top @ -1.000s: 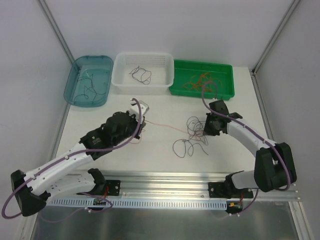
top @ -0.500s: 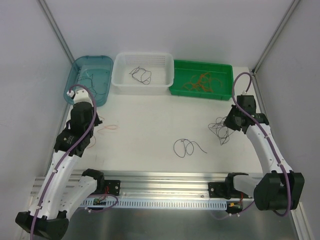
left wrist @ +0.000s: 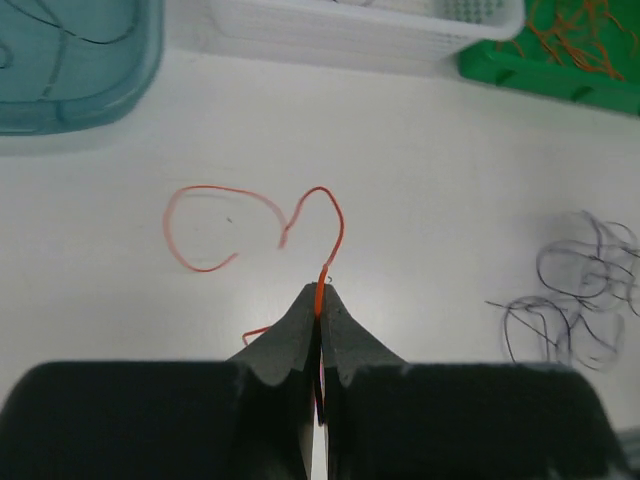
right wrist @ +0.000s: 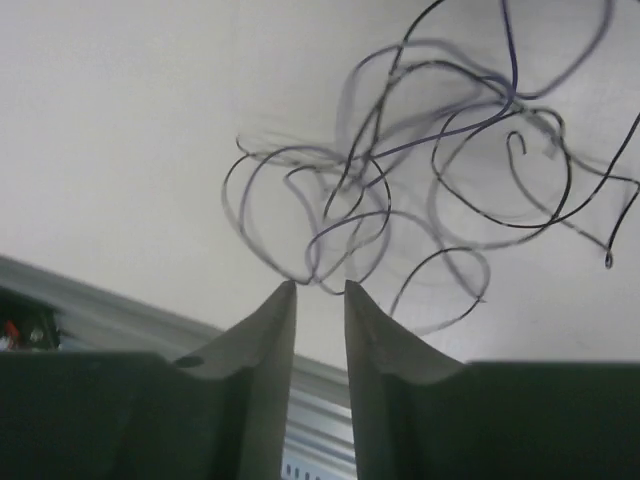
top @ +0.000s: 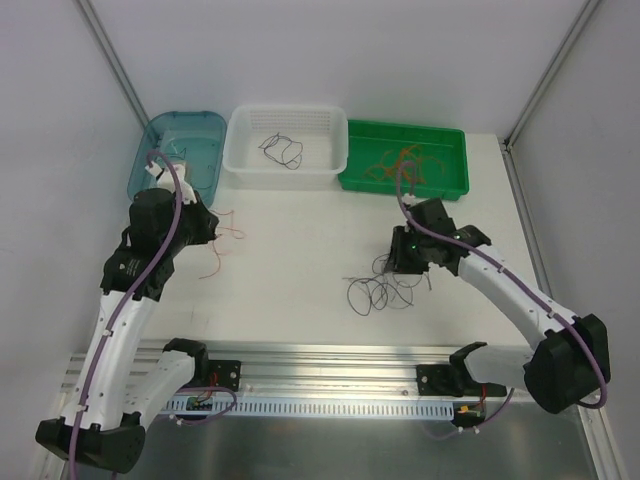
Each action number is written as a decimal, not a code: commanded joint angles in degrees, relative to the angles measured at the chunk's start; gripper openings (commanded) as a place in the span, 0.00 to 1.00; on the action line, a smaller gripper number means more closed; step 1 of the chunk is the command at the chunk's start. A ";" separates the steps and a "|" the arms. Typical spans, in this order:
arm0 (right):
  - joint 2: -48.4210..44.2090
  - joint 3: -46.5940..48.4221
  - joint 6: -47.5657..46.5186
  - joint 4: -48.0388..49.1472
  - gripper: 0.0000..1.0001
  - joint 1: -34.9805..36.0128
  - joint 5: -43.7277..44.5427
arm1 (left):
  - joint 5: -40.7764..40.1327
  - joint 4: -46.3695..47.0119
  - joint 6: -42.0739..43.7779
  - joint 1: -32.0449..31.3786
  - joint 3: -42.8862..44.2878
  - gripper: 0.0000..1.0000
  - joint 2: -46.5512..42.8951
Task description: Untangle the cables
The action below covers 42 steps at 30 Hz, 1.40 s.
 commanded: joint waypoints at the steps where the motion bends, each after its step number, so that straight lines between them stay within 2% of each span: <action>1: 0.77 2.99 -0.97 0.96 0.34 6.98 -2.71 | 18.76 3.16 1.86 -0.02 1.79 0.00 0.30; 3: 0.16 4.22 -2.12 0.79 0.46 10.33 -2.62 | 24.21 3.95 3.53 -0.28 2.23 0.00 1.00; 7: -2.47 9.04 -6.59 0.17 0.60 13.32 -4.11 | 31.78 4.04 7.40 -4.75 3.73 0.00 2.06; 11: -5.37 11.87 -14.75 2.27 0.67 15.43 -11.21 | 31.98 4.04 9.94 -12.99 5.22 0.00 4.69; 15: -6.70 13.63 -19.68 5.88 0.74 17.63 -16.93 | 30.40 4.04 10.22 -18.02 7.50 0.00 7.51; 21: -6.70 13.81 -22.86 12.82 0.87 20.53 -22.30 | 31.10 4.48 9.78 -21.89 11.46 0.00 10.41; 28: -3.98 13.20 -24.27 18.18 0.89 21.59 -22.57 | 34.17 4.74 11.44 -28.39 11.64 0.00 11.82; 35: -1.16 13.81 -25.76 18.54 0.89 21.94 -20.10 | 34.26 4.83 12.68 -29.72 11.81 0.00 11.55; 38: -0.29 13.63 -25.68 18.63 0.84 22.46 -22.82 | 34.26 4.83 12.94 -29.90 12.08 0.00 12.08; 40: 0.07 13.54 -25.68 18.63 0.76 23.34 -23.88 | 34.35 4.83 13.12 -29.90 12.25 0.00 12.52; 41: 0.24 13.19 -25.68 18.63 0.72 23.43 -24.58 | 34.00 4.92 13.38 -29.90 12.43 0.00 12.61; 42: 0.25 12.93 -25.59 18.63 0.62 23.61 -24.77 | 33.56 4.83 13.55 -29.90 12.26 0.00 12.78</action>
